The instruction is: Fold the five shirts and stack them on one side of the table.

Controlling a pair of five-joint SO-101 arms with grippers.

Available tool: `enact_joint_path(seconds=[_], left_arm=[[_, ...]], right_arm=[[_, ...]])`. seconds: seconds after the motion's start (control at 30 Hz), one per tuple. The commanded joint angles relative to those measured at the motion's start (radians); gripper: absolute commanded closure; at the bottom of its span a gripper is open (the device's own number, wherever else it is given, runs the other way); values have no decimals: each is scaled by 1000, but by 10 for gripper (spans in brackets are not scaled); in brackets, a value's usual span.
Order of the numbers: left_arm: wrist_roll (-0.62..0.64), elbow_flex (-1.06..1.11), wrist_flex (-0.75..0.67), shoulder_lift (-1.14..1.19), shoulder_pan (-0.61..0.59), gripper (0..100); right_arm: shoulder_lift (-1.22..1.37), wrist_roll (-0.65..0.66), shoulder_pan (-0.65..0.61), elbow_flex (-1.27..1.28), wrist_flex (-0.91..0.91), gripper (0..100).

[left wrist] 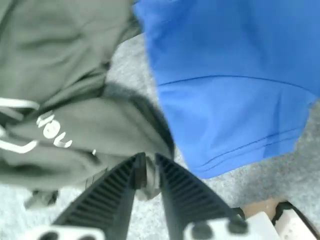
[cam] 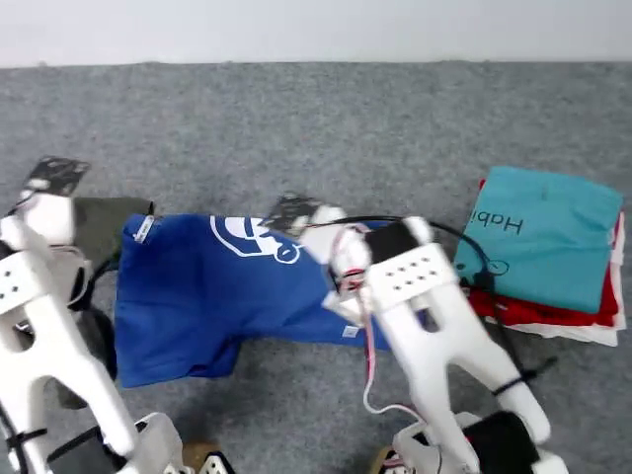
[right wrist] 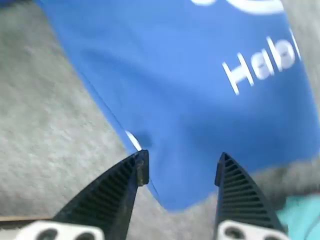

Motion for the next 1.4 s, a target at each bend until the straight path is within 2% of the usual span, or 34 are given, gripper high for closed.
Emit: enact_joint_path(seconds=[0.0, 0.23, 0.47, 0.63, 0.77, 1.07, 1.3, 1.37], left_arm=[[11, -24, 23, -34, -97, 977], [-12, -22, 21, -34, -258, 977], [-18, -13, 21, -34, -319, 977], [-18, -13, 21, -37, -331, 977], [-18, -13, 21, -41, -333, 977], [-18, -13, 21, -41, -333, 977], [-18, -13, 21, -41, -333, 977], [-18, -13, 21, -40, -333, 977]], right_arm=[[64, -74, -148, -133, -12, 779], [335, -107, -389, -368, -2, 779], [575, -107, -602, -626, -1, 777], [716, -107, -711, -773, -1, 777], [852, -104, -730, -868, -5, 779], [1107, -100, -656, -1086, 48, 783], [1202, -97, -653, -1163, 102, 972], [1211, -81, -653, -1197, 117, 989]])
